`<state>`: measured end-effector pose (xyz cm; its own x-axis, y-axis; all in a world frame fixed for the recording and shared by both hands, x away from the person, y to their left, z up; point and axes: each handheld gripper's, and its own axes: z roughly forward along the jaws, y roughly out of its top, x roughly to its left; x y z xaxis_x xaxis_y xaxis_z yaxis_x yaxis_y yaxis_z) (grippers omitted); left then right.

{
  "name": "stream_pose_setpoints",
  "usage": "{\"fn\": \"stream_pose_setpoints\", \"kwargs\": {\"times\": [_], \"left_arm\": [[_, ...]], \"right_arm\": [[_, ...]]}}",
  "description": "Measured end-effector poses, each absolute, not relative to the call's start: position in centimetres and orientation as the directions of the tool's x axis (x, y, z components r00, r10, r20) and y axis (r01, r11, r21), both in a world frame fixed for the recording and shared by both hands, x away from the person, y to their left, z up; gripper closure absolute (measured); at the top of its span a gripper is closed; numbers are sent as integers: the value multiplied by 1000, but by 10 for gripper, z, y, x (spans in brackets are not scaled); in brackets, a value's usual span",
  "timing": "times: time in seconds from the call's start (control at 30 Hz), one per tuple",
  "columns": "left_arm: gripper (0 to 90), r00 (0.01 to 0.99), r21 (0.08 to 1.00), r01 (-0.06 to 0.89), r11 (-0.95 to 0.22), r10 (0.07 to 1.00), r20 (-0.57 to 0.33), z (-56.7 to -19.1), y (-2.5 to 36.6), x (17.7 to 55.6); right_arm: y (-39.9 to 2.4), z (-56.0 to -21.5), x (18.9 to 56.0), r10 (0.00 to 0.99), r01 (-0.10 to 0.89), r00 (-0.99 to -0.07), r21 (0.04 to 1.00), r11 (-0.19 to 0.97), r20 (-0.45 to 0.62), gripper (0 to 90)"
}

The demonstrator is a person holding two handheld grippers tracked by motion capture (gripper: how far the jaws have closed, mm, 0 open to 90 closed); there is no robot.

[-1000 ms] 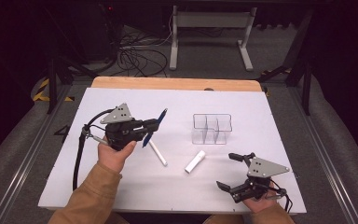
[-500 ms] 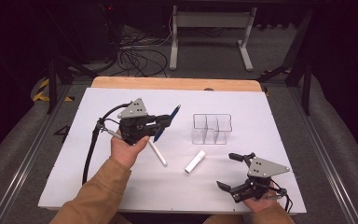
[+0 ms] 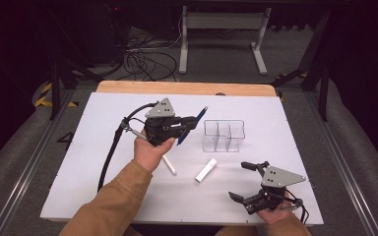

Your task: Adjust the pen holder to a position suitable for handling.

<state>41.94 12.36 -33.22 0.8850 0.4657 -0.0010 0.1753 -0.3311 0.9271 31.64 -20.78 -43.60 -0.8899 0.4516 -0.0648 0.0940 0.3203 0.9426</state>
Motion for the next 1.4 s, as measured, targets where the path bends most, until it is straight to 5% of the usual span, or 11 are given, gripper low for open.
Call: {"fn": "stream_pose_setpoints", "kwargs": {"times": [1.4], "left_arm": [[790,898,972,160,-174,435,-70,-344,79,465]], "right_arm": [[-211,-436,314,424,94,-904,944,316,-52,9]]}}
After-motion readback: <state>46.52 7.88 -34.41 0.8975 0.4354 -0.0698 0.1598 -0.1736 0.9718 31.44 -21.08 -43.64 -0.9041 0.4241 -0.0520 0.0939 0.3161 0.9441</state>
